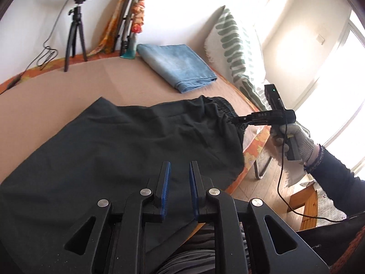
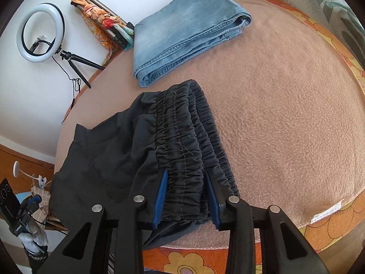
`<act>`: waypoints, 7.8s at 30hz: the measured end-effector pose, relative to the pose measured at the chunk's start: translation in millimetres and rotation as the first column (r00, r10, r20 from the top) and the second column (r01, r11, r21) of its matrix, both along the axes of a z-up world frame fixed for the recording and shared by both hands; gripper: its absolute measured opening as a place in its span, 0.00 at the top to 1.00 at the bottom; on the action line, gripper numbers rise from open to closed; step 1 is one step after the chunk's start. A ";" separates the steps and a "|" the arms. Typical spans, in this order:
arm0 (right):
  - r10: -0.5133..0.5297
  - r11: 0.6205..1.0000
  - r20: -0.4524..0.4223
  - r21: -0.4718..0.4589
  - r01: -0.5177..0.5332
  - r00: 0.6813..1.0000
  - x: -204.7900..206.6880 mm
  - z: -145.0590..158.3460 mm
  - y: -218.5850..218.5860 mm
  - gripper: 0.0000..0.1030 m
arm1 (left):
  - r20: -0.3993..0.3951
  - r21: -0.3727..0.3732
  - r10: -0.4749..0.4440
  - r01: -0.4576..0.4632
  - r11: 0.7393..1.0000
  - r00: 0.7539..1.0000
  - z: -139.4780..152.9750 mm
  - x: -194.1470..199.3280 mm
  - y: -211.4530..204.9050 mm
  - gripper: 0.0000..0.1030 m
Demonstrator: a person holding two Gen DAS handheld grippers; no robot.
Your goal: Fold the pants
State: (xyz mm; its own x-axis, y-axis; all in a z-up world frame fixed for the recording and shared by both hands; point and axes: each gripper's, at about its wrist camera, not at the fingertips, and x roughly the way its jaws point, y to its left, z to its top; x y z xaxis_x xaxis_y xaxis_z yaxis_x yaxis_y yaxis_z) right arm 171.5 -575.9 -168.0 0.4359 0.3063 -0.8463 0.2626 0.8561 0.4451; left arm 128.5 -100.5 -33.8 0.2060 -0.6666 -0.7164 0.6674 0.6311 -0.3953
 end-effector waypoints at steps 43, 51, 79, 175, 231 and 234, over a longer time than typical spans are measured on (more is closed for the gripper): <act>0.916 0.389 0.077 -0.415 -0.822 0.395 -59.9 21.7 351.3 0.56 | -0.423 -0.144 0.840 -0.940 0.309 0.340 -131.2 -50.4 356.5 0.92; 0.948 0.287 0.022 -0.486 -0.826 0.317 -64.7 7.8 388.1 0.67 | -0.364 -0.159 0.860 -0.934 0.320 0.357 -127.4 -53.3 361.9 0.97; 0.970 0.235 0.075 -0.508 -0.829 0.230 -68.8 21.0 407.0 0.64 | -0.295 -0.187 0.890 -0.934 0.304 0.348 -117.6 -78.0 381.5 0.99; 0.796 0.590 0.223 -0.082 -0.803 0.562 25.9 55.5 390.2 0.45 | 0.279 -0.159 0.773 -0.767 0.622 0.570 -37.8 -31.7 295.1 0.84; 0.659 0.719 0.000 0.293 -0.630 0.752 138.3 -16.4 459.1 0.38 | 0.650 0.242 0.225 -0.479 0.844 0.726 -49.5 -90.7 101.8 0.85; 0.675 0.691 -0.011 0.362 -0.626 0.738 132.3 -20.7 456.0 0.38 | 0.650 0.240 0.226 -0.478 0.845 0.725 -45.8 -90.1 101.2 0.86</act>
